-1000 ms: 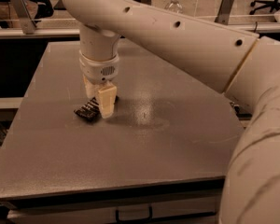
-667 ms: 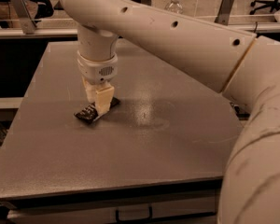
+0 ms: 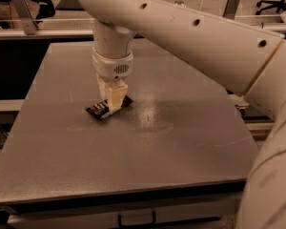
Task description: Move rxbar chocolate near water bottle
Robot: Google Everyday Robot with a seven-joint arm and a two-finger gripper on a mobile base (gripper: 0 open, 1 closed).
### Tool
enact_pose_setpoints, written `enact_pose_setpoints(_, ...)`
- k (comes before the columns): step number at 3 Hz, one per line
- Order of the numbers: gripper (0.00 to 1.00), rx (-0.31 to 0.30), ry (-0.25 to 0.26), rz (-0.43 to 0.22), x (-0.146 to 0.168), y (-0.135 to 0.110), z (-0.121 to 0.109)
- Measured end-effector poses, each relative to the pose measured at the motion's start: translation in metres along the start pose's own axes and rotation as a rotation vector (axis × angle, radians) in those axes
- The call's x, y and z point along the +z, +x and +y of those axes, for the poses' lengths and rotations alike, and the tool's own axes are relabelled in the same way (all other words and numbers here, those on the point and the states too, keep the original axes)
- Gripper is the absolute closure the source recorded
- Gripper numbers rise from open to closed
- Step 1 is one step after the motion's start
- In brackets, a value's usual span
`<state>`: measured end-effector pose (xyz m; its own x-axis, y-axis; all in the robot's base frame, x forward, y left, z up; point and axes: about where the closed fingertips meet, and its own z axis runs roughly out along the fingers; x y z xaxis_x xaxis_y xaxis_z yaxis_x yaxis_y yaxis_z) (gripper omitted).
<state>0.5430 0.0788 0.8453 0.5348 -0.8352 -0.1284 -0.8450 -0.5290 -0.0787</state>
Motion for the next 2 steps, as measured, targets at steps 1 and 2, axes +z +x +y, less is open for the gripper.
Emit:
enact_pose_setpoints(1,1.0,0.054,0.035,0.023,-0.015,0.028,-0.002)
enact_pose_setpoints(2,1.0,0.136,0.064,0.048,-0.028,0.07,-0.007)
